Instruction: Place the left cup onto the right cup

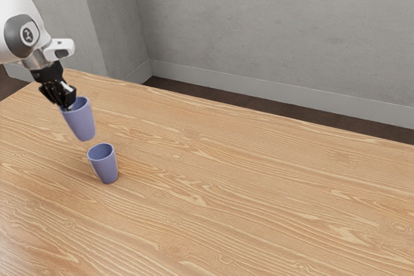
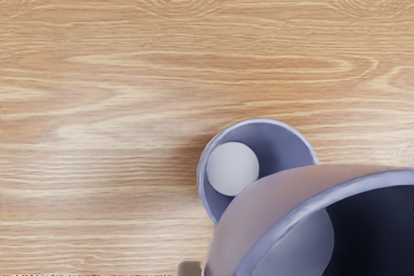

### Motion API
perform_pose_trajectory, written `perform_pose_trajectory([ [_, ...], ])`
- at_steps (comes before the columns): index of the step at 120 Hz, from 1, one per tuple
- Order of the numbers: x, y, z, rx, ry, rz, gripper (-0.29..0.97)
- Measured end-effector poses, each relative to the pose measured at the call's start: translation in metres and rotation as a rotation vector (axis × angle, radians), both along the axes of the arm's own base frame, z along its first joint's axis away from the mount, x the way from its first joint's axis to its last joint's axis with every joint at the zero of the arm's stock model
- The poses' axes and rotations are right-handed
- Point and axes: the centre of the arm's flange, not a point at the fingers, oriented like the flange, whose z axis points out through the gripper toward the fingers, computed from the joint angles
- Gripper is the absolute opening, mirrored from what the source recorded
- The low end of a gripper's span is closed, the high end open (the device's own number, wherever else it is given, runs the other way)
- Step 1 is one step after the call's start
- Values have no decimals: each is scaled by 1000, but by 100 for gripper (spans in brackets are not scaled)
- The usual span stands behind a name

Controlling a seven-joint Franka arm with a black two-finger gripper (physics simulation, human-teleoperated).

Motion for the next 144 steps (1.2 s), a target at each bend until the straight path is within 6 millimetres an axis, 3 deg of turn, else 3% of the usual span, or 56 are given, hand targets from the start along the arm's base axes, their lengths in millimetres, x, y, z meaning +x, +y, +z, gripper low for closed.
perform_pose_trajectory([
  [90, 12, -18, -31, 19, -5, -31, -11],
  [144, 14, -18, -46, 20, 5, -25, -11],
])
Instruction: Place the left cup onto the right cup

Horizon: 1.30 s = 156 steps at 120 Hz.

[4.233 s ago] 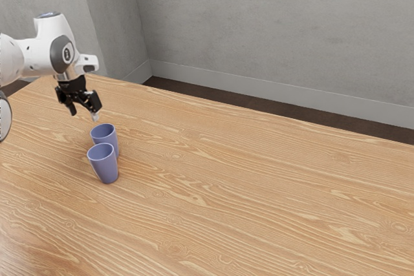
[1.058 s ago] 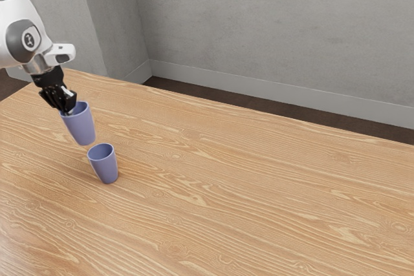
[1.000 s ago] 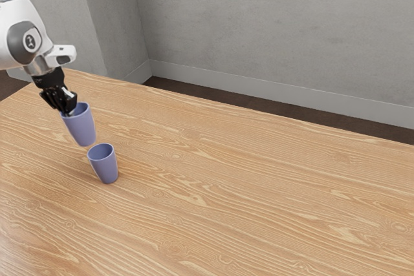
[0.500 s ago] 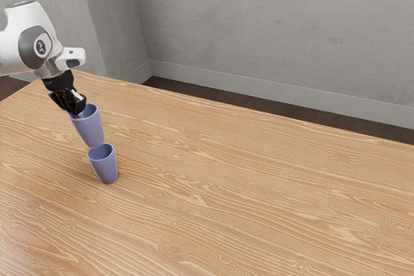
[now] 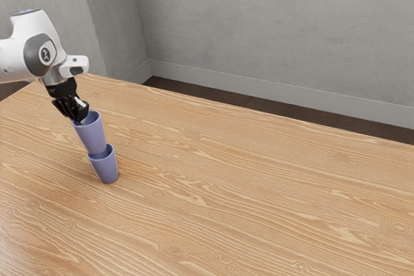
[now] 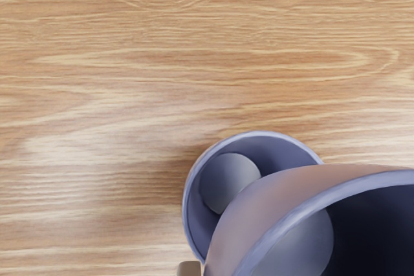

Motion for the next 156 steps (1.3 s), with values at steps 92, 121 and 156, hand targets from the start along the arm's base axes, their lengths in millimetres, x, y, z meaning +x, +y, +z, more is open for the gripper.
perform_pose_trajectory([
  [92, 12, -5, -34, 10, 16, -5, -10],
  [121, 15, -7, -37, 11, 9, -7, 20],
  [156, 16, -15, -29, 8, -6, -25, 56],
])
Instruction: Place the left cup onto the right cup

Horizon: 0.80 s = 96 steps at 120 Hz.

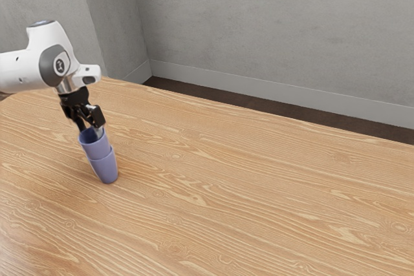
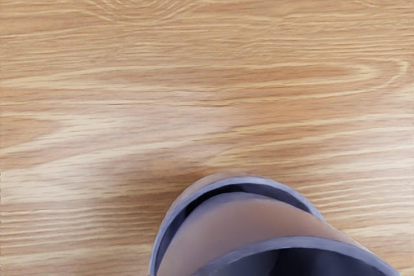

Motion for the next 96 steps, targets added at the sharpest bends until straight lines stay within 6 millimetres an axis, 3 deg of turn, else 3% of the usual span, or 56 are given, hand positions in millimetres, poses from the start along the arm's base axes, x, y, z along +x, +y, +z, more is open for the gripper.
perform_pose_trajectory([
  [59, -28, -7, 68, -31, -55, -15, 67],
  [96, -25, -7, 92, -32, -60, -20, 68],
])
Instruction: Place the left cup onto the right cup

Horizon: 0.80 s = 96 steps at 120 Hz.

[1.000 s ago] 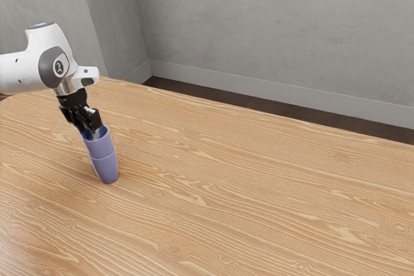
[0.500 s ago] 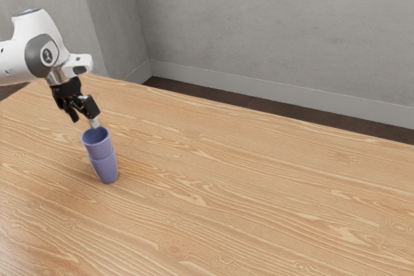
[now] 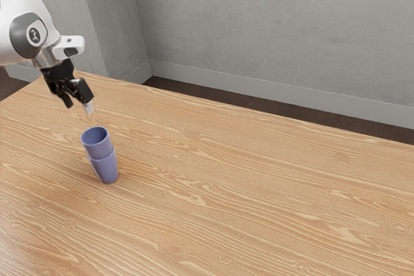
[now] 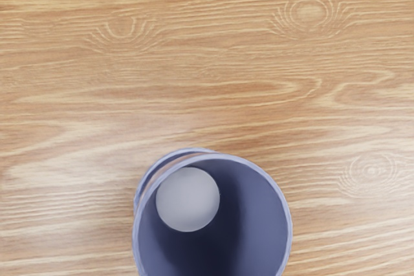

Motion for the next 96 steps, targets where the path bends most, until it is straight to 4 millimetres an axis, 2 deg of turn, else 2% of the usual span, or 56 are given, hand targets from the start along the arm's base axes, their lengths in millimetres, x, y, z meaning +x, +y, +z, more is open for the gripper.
perform_pose_trajectory([
  [17, 8, -1, 6, 7, -5, 0, 68],
  [27, 19, -14, 12, 11, -11, -20, 68],
  [35, 32, -40, 19, 15, -12, -62, 68],
  [50, 56, -115, 25, 16, -4, -178, 68],
  [56, 62, -132, 27, 16, -1, -201, 68],
  [96, 90, -142, 52, 27, 9, -186, 68],
])
